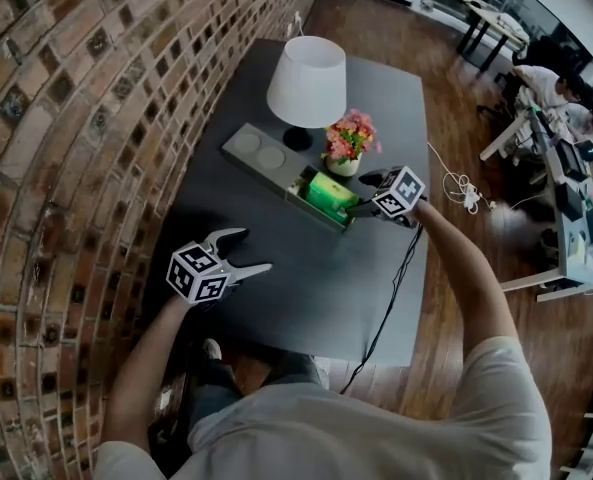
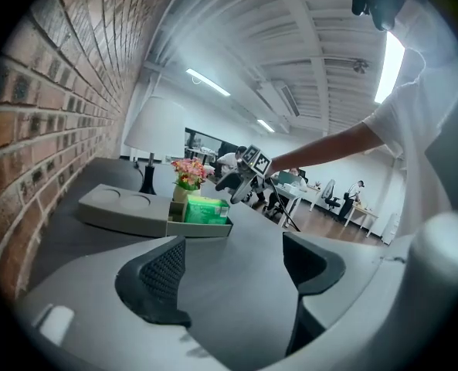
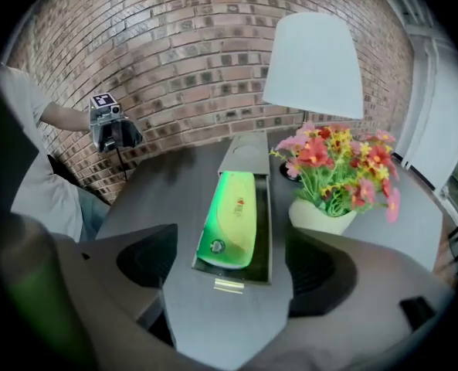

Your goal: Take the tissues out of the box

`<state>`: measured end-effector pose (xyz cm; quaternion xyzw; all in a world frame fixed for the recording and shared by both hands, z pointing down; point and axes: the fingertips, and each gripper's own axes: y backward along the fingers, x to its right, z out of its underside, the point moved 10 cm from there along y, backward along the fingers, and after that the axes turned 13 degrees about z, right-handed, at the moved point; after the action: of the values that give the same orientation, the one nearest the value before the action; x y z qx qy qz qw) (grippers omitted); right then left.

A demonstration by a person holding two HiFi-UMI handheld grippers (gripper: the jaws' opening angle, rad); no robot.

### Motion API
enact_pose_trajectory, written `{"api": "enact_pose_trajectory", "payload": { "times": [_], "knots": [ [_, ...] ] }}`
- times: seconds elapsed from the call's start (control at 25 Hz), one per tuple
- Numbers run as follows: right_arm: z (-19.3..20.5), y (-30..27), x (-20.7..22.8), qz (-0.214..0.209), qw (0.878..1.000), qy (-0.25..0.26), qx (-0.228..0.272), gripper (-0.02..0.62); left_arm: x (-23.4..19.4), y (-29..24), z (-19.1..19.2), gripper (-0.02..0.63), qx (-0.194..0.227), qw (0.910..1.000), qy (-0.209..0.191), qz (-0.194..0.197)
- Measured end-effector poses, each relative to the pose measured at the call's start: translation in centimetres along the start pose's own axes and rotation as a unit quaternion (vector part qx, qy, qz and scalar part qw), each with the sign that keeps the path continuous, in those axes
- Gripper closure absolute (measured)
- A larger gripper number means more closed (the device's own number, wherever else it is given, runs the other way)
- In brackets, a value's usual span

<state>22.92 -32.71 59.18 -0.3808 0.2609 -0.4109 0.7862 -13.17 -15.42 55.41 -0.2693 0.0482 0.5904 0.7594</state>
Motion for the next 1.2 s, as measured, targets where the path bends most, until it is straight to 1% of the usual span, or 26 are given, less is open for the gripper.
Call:
{"api": "enact_pose_trajectory", "payload": {
  "times": [0.16,0.28,0.32,0.4,0.52,0.6,0.64,0.68,0.72,0.8,0.88,0.96,1.08,1.2],
  "knots": [
    [-1.6,-2.7,-0.9,-0.005,1.0,0.012,-0.008,0.15,0.0,-1.0,-1.3,0.213,0.017,0.9998,-0.003,-0.005],
    [-2.8,-4.3,-1.3,0.008,1.0,0.024,-0.014,0.152,-0.2,-1.4,-1.9,0.213,0.032,0.9994,-0.002,-0.01],
    [-2.9,-4.8,-1.4,0.015,0.999,0.023,-0.018,0.175,-0.2,-1.4,-2.0,0.213,0.037,0.9992,-0.003,-0.012],
    [-3.2,-5.6,-1.5,0.023,0.999,0.01,-0.023,0.178,-0.1,-1.6,-2.0,0.213,0.045,0.9988,-0.004,-0.018],
    [-3.4,-6.9,-1.5,0.022,0.999,-0.016,-0.034,0.178,-0.2,-1.5,-2.1,0.213,0.057,0.998,-0.006,-0.026],
    [-3.7,-7.6,-1.7,0.03,0.999,-0.014,-0.043,0.179,-0.2,-1.4,-2.3,0.213,0.062,0.9975,-0.011,-0.032],
    [-3.8,-7.8,-1.9,0.036,0.998,-0.006,-0.048,0.191,-0.2,-1.4,-2.5,0.212,0.065,0.9972,-0.014,-0.035],
    [-3.9,-7.8,-2.1,0.043,0.998,0.005,-0.053,0.279,-0.1,-1.3,-2.6,0.213,0.068,0.9968,-0.017,-0.039],
    [-4.1,-7.9,-2.4,0.051,0.997,0.015,-0.056,0.293,-0.1,-1.3,-2.8,0.213,0.07,0.9964,-0.02,-0.044],
    [-4.4,-7.9,-2.7,0.064,0.996,0.029,-0.058,0.296,-0.2,-1.4,-3.2,0.213,0.072,0.9952,-0.029,-0.059],
    [-4.7,-7.7,-3.1,0.074,0.995,0.038,-0.051,0.302,-0.3,-1.6,-3.7,0.212,0.073,0.994,-0.041,-0.07],
    [-5.7,-6.7,-3.7,0.086,0.995,0.04,-0.031,0.307,-0.4,-1.9,-4.1,0.213,0.081,0.993,-0.043,-0.074],
    [-6.8,-5.4,-3.9,0.107,0.994,0.024,0.008,0.31,-0.9,-2.4,-4.6,0.213,0.088,0.992,-0.04,-0.08],
    [-7.4,-3.9,-3.6,0.13,0.99,-0.001,0.055,0.31,-1.2,-2.6,-5.5,0.213,0.095,0.9899,-0.051,-0.092]
  ]
}}
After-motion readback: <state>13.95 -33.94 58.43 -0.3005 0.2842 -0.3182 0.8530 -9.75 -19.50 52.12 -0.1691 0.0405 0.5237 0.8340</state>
